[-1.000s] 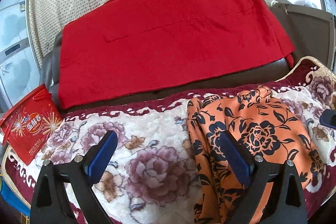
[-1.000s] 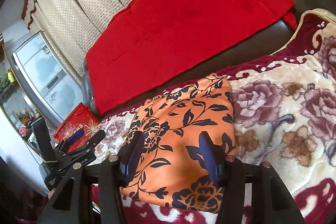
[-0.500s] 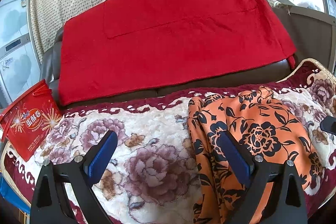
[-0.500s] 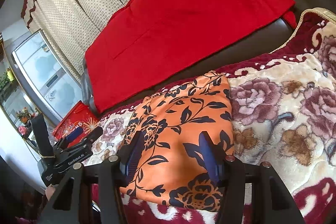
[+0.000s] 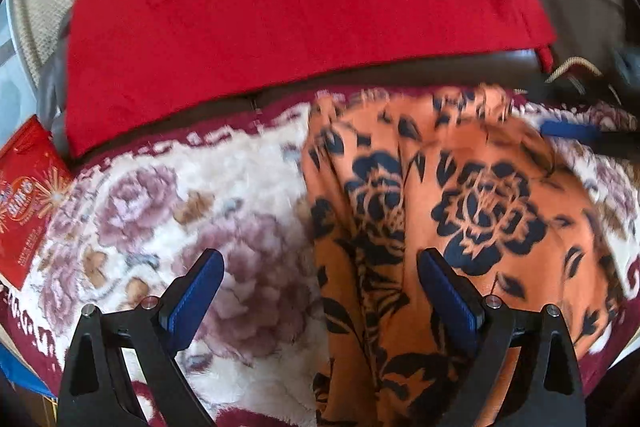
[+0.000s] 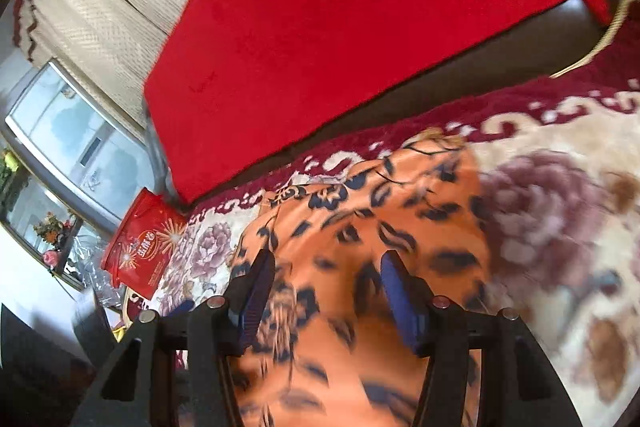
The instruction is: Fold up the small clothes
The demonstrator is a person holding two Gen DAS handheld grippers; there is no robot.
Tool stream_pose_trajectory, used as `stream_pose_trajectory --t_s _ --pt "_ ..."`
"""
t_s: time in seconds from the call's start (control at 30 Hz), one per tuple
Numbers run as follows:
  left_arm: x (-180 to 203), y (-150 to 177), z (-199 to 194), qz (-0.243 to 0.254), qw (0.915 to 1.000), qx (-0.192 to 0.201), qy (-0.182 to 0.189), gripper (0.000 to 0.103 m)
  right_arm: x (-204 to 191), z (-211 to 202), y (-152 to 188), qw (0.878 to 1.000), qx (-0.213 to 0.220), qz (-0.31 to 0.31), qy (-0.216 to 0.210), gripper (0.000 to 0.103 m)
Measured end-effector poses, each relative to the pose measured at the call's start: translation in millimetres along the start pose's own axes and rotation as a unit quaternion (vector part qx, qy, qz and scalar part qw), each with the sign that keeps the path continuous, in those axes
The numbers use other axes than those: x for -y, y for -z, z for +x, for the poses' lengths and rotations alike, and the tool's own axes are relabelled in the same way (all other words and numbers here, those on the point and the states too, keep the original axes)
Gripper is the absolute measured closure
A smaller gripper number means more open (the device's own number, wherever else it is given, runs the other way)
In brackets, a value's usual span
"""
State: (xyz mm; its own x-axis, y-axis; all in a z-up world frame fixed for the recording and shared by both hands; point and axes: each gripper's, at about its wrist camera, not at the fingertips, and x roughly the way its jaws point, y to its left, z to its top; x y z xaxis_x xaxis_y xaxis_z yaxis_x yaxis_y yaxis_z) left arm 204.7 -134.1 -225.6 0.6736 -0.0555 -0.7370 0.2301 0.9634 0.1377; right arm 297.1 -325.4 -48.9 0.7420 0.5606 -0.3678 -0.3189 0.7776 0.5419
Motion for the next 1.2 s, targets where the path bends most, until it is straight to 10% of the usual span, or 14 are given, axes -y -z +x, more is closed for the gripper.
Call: stream_pose_trajectory --t_s 0.37,0.53,0.7,1.2 --pt "-21 12 -10 -0.003 0.9992 0.01 0.039 0.005 -17 113 -51 0.99 -0.117 -0.017 0.082 0.045" --pt "-26 16 -13 0.001 0.9991 0.013 0.042 0.005 -46 96 -53 0.995 -0.097 -0.018 -0.008 0.045" --pt "-28 19 -12 -0.002 0.9991 0.016 0.038 0.005 -39 149 -34 0.989 -0.15 0.002 0.012 0.045" --pt "-24 20 -18 0.006 0.9993 0.027 0.025 0.005 -25 -16 22 0.998 -0.049 -0.016 -0.034 0.045"
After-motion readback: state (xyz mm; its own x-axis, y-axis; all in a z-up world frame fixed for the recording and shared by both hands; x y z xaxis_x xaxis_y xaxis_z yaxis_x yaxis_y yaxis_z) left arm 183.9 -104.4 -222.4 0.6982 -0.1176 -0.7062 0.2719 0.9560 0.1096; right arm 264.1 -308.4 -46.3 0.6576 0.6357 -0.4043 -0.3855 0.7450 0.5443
